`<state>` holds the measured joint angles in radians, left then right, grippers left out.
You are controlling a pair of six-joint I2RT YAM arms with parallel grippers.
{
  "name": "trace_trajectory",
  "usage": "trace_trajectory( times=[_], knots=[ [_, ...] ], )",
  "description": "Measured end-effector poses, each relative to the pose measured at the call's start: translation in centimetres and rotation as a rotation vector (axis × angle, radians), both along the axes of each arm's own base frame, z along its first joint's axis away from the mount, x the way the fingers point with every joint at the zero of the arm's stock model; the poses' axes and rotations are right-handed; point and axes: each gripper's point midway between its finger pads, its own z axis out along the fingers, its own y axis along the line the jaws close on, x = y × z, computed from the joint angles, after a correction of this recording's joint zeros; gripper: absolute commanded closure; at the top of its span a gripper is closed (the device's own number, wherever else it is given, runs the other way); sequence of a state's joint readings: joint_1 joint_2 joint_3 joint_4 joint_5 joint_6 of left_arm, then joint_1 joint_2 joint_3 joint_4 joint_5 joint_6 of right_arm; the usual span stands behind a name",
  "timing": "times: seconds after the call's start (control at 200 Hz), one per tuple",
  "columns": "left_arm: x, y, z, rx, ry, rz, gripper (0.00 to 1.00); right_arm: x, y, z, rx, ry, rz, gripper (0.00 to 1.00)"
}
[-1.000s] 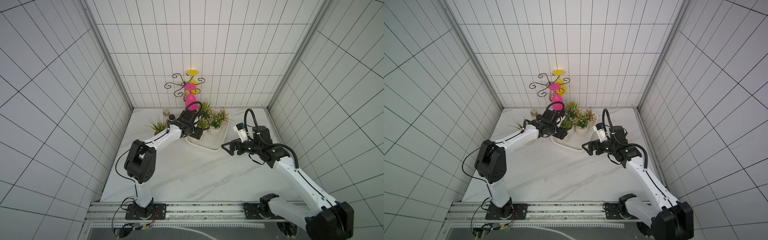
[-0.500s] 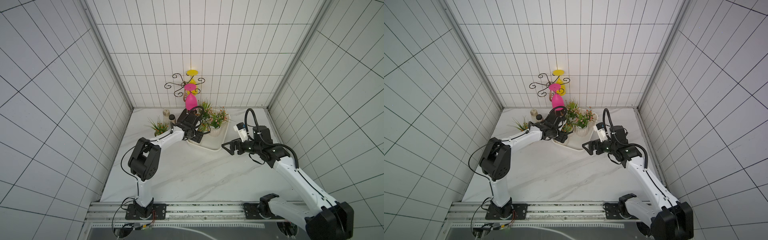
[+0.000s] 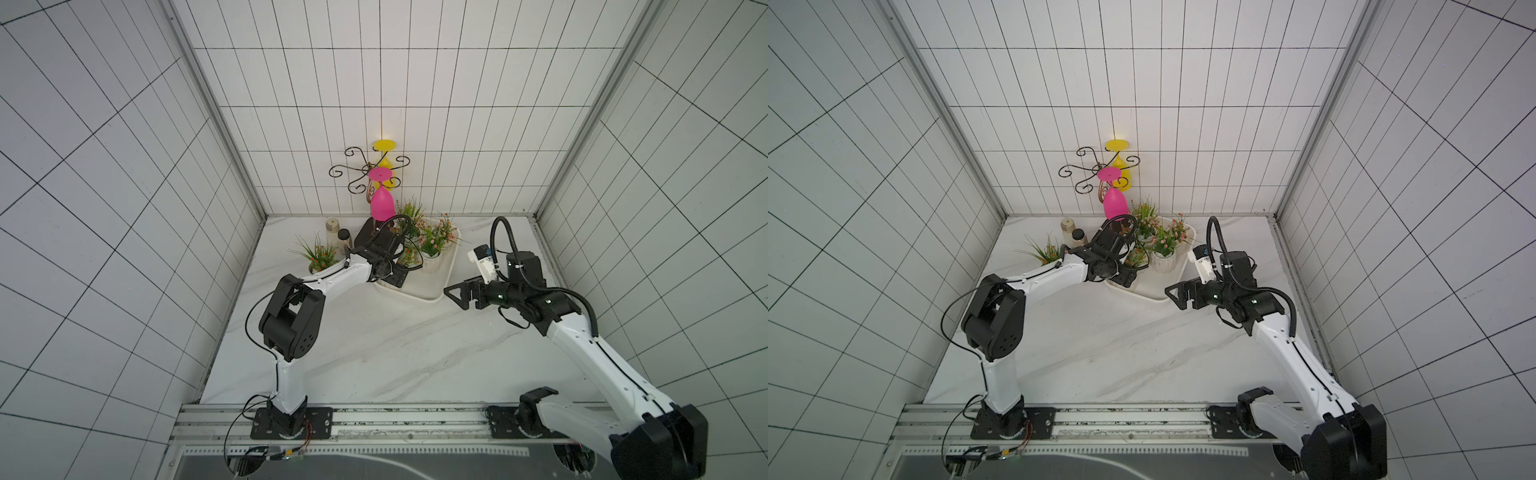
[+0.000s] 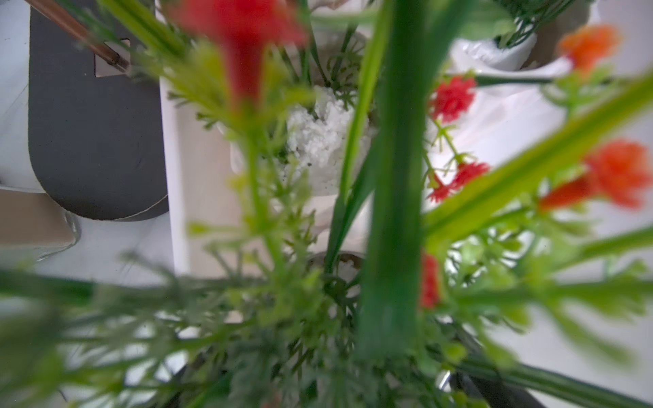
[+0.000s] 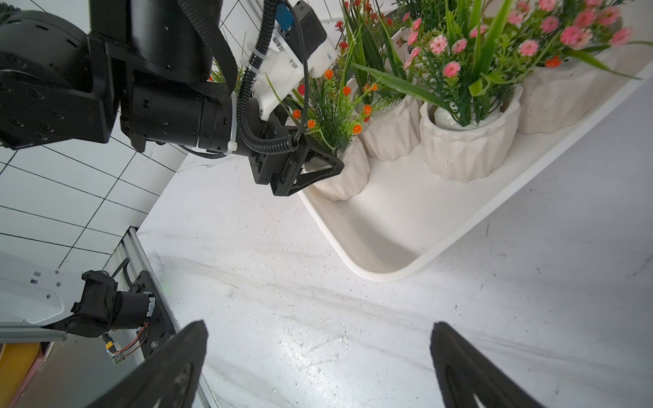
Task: Put the potted gypsophila into the storage box
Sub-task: Place the baby's breath potted plant at the storage box.
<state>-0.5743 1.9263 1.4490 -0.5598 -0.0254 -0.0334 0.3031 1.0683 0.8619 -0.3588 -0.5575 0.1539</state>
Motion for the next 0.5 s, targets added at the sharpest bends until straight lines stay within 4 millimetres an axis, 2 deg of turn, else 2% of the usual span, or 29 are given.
trace_trajectory(
  times=[0.085, 0.095, 0.115, 0.5],
  knots=[
    [0.01, 0.03, -0.01, 0.002, -0.002, 0.002, 0.09, 0.03, -0.11, 0.1, 0.002, -0.003, -0.003, 0.01],
    [0.03, 0.04, 0.0, 0.003, -0.002, 0.002, 0.04, 0.04, -0.12, 0.11, 0.002, -0.003, -0.004, 0.01],
    [0.09, 0.06, 0.02, 0.004, -0.005, 0.003, 0.03, 0.02, -0.13, 0.14, 0.002, -0.004, -0.004, 0.01],
    [0.26, 0.23, 0.12, 0.017, -0.018, 0.015, 0.03, 0.03, -0.28, 0.32, 0.006, -0.008, -0.007, 0.01]
  ],
)
